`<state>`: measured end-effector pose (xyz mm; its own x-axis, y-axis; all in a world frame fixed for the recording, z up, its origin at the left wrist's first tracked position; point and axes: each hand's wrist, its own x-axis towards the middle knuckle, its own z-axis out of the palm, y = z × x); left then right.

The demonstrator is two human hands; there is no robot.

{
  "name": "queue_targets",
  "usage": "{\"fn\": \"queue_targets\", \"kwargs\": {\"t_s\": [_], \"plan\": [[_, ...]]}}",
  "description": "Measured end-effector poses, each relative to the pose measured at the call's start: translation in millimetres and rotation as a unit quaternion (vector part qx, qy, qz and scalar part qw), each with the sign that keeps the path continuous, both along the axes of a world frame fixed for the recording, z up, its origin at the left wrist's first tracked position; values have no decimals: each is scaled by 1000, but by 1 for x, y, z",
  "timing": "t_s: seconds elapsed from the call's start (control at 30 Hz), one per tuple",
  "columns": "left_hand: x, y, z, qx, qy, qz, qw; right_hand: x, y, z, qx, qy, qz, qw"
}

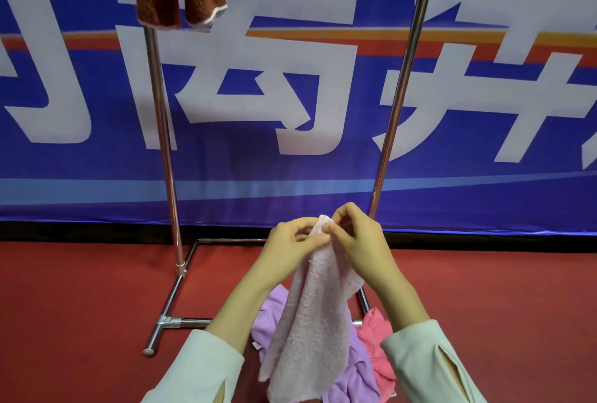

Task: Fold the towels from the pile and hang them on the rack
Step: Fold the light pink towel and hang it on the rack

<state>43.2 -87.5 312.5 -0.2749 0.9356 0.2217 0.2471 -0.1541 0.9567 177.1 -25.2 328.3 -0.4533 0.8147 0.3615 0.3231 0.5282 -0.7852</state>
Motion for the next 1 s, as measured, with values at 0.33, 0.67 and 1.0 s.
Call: {"fn": "queue_targets", "kwargs": {"t_s": [0.33,0.67,1.0], "plan": [[-11,-2,9,76,-96,61,991,9,8,-8,-50,-153,145,976],[-41,-6,5,103,-118,128,979,14,15,-9,118,-375,34,919],[-50,-4,-7,56,-126,183,973,30,21,-3,-3,-53,-23,998]]}}
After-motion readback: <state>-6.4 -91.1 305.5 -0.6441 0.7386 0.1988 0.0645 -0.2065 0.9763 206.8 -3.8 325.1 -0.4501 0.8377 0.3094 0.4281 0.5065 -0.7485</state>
